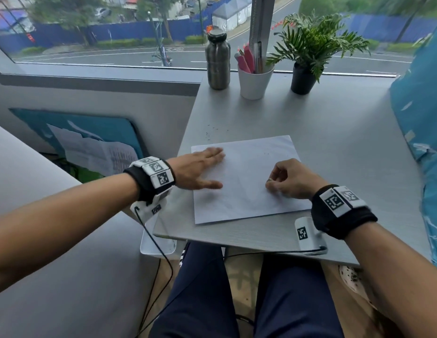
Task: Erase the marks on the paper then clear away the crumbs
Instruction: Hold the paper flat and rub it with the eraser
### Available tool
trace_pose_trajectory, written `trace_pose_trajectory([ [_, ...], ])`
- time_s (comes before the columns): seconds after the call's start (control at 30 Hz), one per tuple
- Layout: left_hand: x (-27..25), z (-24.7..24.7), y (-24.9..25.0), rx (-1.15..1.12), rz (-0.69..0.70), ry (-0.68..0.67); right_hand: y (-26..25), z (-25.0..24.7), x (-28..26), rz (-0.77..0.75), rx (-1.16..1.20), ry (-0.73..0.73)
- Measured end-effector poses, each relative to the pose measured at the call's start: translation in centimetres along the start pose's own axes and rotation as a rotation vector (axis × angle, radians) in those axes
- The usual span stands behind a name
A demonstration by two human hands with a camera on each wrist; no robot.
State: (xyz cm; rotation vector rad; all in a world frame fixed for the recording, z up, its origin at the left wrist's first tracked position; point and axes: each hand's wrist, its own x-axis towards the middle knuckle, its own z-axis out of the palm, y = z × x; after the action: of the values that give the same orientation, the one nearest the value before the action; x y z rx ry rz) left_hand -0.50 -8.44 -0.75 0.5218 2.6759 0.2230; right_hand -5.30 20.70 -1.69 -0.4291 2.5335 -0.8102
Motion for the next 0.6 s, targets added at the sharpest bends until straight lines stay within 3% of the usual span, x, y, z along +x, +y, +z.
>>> trace_pose_trajectory([
  [0.1, -1.4, 1.1, 0.6, -0.008, -0.043, -0.059, -0.1, -0.2, -0.2, 0.007, 0.005, 0.005],
  [0.3, -2.4, 2.2, 2.3, -0.130, -0.031, -0.040, -1.1, 0.0, -1.1, -0.017, -0.095, 0.073],
  [0.47, -1.7, 2.6, 3.9, 0.036, -0.115, -0.134, -3.9, 1.9, -3.1, -0.115, -0.103, 0.196],
  [0.6, -1.5, 2.5, 4.1, 0.068, -0.140, -0.163, -7.0, 4.8, -4.3, -0.234, -0.053, 0.121],
])
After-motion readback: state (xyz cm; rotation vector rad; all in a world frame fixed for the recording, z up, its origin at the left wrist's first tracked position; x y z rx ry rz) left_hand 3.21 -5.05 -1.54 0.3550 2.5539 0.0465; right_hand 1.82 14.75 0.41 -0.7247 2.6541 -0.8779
